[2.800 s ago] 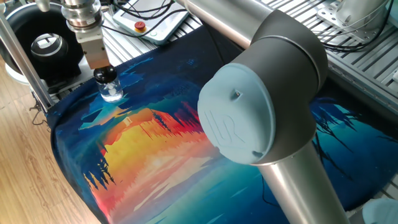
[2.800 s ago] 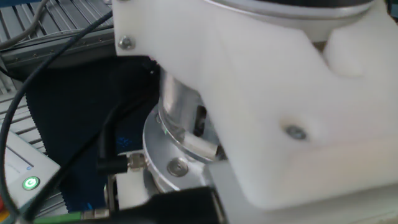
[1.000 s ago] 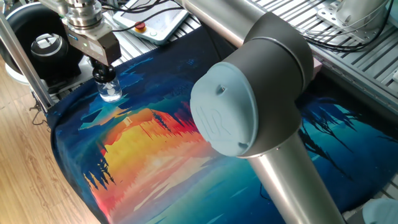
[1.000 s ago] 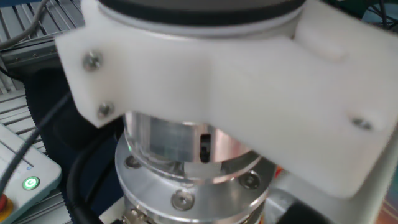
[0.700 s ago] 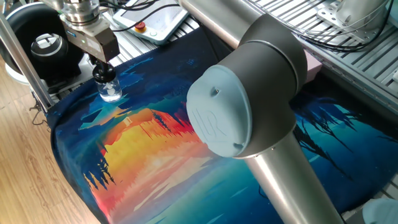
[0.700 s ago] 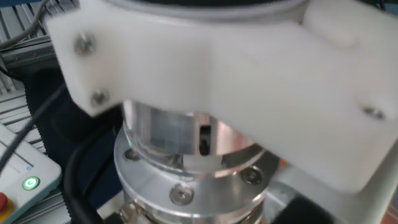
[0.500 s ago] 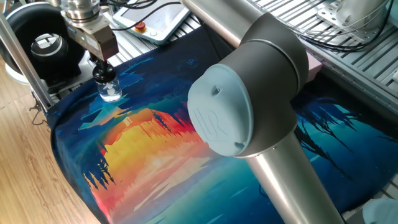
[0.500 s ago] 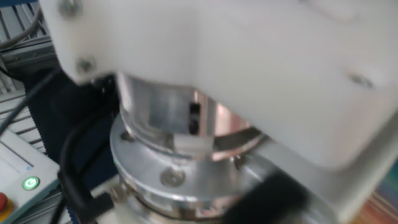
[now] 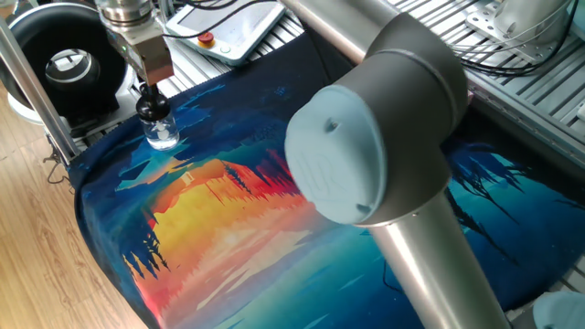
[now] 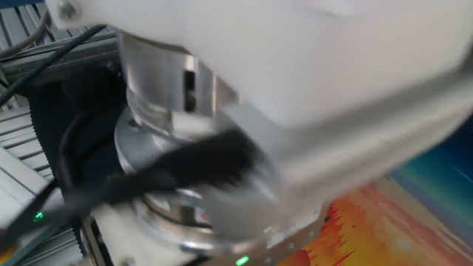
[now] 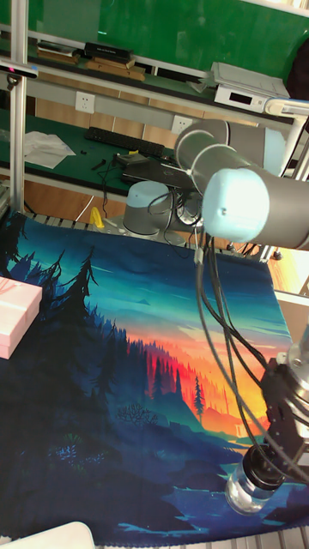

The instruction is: Unscrew the lid from the jar

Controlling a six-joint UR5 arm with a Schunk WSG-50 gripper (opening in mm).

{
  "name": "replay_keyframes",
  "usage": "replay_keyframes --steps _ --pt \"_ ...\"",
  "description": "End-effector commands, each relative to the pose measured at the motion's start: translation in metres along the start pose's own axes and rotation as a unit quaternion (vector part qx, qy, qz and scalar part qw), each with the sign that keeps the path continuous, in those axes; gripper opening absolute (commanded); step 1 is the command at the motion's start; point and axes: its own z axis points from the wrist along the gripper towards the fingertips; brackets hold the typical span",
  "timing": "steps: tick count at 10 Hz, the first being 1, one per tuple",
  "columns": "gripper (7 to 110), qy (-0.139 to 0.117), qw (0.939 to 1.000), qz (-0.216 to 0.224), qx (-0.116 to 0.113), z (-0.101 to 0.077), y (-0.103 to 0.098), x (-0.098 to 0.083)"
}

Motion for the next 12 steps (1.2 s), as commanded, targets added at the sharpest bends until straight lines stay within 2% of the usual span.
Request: replay_keyframes --steps 1,3,4,5,8,10,12 --pt "44 -0.006 0.9954 0.094 0.017 0.006 -0.001 0.019" --pt "44 -0.016 0.9887 0.148 0.011 0.004 0.002 0.021" --pt "44 -0.037 0.9812 0.189 -0.008 0.002 0.009 0.011" --pt "44 -0.048 0.9749 0.216 -0.018 0.001 0.012 0.006" --pt "44 -0.055 0.9481 0.309 -0.051 -0.005 0.024 -0.006" --pt "44 -0.021 0.9428 0.330 -0.041 -0.011 0.014 -0.006" --pt "44 -0.015 0.9379 0.345 -0.038 -0.006 0.010 -0.011"
